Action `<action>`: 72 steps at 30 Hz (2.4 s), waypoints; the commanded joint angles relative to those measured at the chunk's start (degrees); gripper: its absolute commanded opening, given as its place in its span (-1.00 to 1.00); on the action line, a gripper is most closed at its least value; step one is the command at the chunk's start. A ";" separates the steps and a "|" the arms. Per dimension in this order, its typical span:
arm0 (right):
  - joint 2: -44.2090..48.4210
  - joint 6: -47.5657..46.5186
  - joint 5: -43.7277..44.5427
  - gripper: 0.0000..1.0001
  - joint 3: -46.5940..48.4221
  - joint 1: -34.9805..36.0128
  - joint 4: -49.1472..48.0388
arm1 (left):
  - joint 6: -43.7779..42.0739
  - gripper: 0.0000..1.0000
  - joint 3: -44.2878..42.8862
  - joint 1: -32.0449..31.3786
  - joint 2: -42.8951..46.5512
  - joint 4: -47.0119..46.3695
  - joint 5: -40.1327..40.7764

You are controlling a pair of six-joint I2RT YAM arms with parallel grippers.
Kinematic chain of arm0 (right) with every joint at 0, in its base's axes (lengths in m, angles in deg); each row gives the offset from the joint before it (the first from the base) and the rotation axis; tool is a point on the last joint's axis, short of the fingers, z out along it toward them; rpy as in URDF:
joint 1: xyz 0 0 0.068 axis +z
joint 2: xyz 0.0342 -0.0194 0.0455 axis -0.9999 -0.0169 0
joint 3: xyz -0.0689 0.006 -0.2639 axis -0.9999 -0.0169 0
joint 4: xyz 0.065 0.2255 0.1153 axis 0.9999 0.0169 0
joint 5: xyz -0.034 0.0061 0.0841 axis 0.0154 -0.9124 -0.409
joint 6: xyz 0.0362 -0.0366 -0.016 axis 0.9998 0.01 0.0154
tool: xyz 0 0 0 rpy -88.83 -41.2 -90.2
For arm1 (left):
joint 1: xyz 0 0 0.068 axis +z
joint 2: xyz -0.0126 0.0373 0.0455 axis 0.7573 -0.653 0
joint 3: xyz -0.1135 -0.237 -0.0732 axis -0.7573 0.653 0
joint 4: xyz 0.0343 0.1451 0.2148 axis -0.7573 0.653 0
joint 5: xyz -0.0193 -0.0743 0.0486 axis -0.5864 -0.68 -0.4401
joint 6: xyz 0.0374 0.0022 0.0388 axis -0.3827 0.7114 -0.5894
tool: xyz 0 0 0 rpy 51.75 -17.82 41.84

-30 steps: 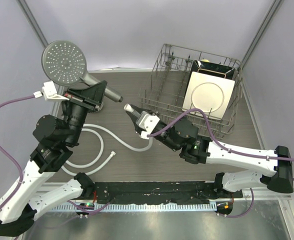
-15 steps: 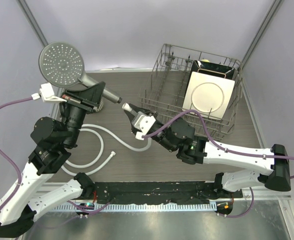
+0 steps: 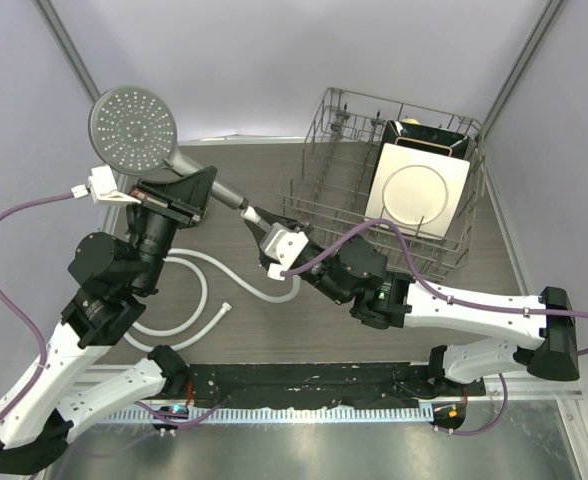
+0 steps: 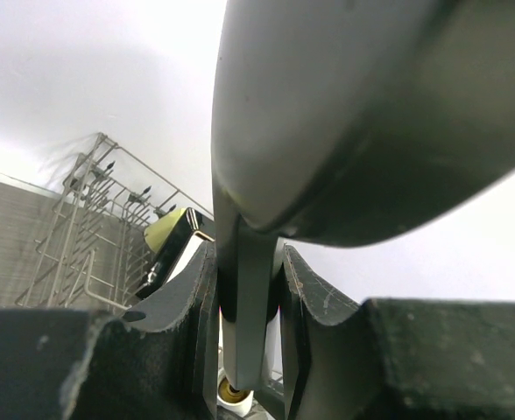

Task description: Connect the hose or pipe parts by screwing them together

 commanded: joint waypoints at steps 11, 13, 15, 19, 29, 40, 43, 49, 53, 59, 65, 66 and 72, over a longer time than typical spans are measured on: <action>0.15 -0.06 1.60 -0.99 3.44 0.42 -5.24 | -0.05 -1.00 1.08 0.09 1.11 -3.53 -1.24; -0.02 -0.06 1.69 -0.99 3.53 0.42 -5.33 | 0.21 -0.99 1.08 0.00 1.11 -3.53 -1.41; -0.02 -0.06 1.86 -0.99 3.62 0.51 -5.42 | 0.47 -1.00 1.17 0.08 1.11 -3.53 -1.76; -0.20 -0.06 1.87 -0.99 3.79 0.51 -5.51 | 1.09 -1.00 1.52 0.00 1.28 -3.53 -2.21; -0.02 0.02 1.60 -0.99 3.80 0.51 -5.42 | 1.70 -0.99 2.57 0.08 1.46 -2.23 -2.82; 0.07 0.38 0.02 -0.99 3.97 0.51 -4.63 | 1.27 -0.99 2.84 0.08 0.76 -2.65 -4.84; 0.24 0.46 -0.60 -0.99 3.97 0.51 -4.63 | 1.18 -0.99 2.92 0.09 0.75 -2.65 -5.11; 0.94 0.99 -1.30 -0.99 3.18 0.51 -5.86 | 1.35 -1.00 3.10 0.00 1.02 -2.30 -5.11; 1.12 1.34 -1.91 -0.99 3.09 0.51 -5.69 | 1.62 -1.00 2.84 0.00 1.11 -2.13 -7.04; 1.30 0.55 -1.91 -0.99 4.41 0.42 -2.70 | 0.21 -1.00 4.06 0.09 2.42 0.78 -8.01; 1.03 0.73 -2.97 -0.99 5.73 0.51 -0.41 | -2.77 -1.00 4.60 0.08 1.46 0.33 -12.65; 1.12 0.90 -2.88 -0.99 5.73 0.51 -0.41 | -2.78 -1.00 4.42 0.00 1.20 0.60 -13.27; 1.03 3.45 -3.23 -0.99 5.47 0.51 -1.55 | 0.65 -1.00 7.05 0.00 2.07 -1.86 -14.95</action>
